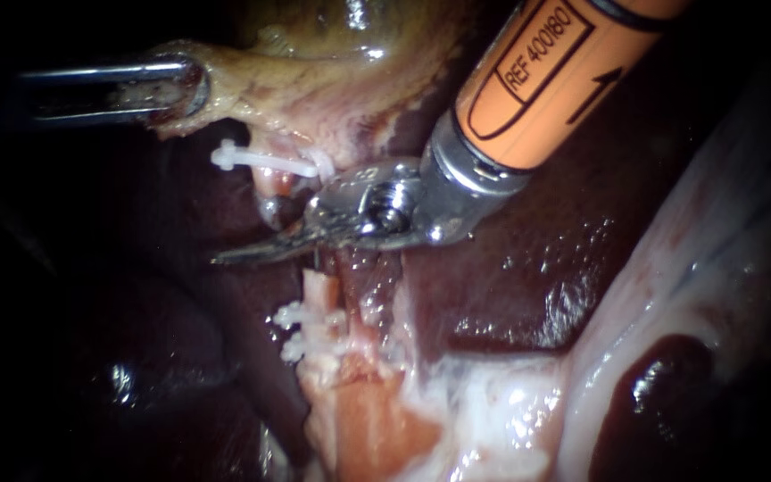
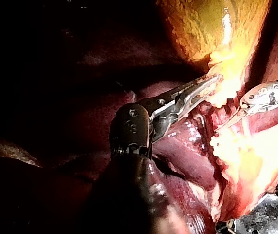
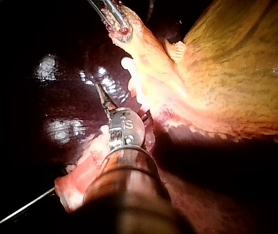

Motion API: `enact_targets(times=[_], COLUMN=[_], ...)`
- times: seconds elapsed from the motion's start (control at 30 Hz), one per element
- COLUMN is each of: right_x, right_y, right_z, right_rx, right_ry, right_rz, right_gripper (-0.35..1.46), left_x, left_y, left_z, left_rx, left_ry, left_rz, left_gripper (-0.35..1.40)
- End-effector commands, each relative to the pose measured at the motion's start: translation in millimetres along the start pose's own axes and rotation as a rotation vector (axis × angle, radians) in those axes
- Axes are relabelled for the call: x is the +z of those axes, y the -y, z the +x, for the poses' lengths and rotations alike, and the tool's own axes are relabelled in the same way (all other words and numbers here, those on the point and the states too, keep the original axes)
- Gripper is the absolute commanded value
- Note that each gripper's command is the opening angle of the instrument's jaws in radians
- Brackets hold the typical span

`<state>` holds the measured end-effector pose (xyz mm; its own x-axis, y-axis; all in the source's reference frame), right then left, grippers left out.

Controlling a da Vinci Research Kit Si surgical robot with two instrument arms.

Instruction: Go back from the cut left tube

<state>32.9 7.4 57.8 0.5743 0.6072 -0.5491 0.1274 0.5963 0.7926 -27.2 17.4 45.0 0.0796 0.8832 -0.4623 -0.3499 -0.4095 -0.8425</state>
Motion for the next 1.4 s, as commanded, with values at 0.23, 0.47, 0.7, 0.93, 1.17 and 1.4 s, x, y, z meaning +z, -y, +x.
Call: enact_targets(times=[0.23,0.47,0.7,0.93,1.17,1.4], right_x=[1.0,2.2,0.1,-6.2,-12.5,-17.2], right_y=[-0.3,-0.5,0.9,5.3,7.8,8.8], right_z=[0.3,-0.2,-0.7,-2.6,-4.9,-7.9], right_rx=[-0.003,-0.01,-0.085,-0.234,-0.3,-0.334], right_ry=[-0.04,-0.076,-0.097,-0.124,-0.115,-0.036], right_rz=[-0.034,-0.038,-0.104,-0.282,-0.416,-0.494], right_gripper=[1.31,1.43,1.43,1.45,1.45,1.45], left_x=[0.0,0.0,-0.1,-0.1,0.0,0.1], left_y=[0.0,0.1,0.1,0.3,0.3,0.3], left_z=[0.0,0.0,0.0,0.0,0.0,0.0], left_rx=[0.0,0.0,0.0,0.0,0.0,0.0], left_ry=[0.0,0.001,0.001,0.001,0.001,0.001], left_rz=[0.0,-0.001,-0.001,-0.002,-0.001,-0.001], left_gripper=[-0.35,-0.35,-0.35,-0.35,-0.35,-0.35])
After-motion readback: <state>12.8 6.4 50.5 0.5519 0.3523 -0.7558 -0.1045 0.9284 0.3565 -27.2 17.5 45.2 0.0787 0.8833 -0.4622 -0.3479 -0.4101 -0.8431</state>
